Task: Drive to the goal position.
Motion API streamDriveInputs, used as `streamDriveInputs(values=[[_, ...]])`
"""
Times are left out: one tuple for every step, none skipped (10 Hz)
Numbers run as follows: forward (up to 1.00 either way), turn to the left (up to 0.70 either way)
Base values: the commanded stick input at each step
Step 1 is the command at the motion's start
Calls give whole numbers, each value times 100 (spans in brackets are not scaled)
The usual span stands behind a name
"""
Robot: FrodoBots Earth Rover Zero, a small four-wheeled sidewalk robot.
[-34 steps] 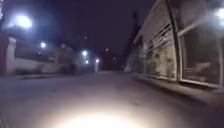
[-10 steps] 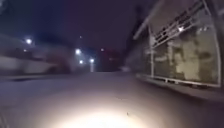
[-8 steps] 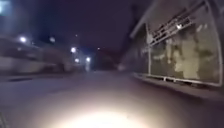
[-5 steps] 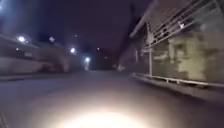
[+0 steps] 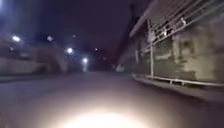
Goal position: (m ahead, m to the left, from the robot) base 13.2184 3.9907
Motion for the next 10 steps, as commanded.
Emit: streamDriveInputs(values=[[70, -35], [70, -3], [70, 0], [70, 0], [70, 0], [70, 0], [70, 0], [70, 0], [70, 0], [70, 0]])
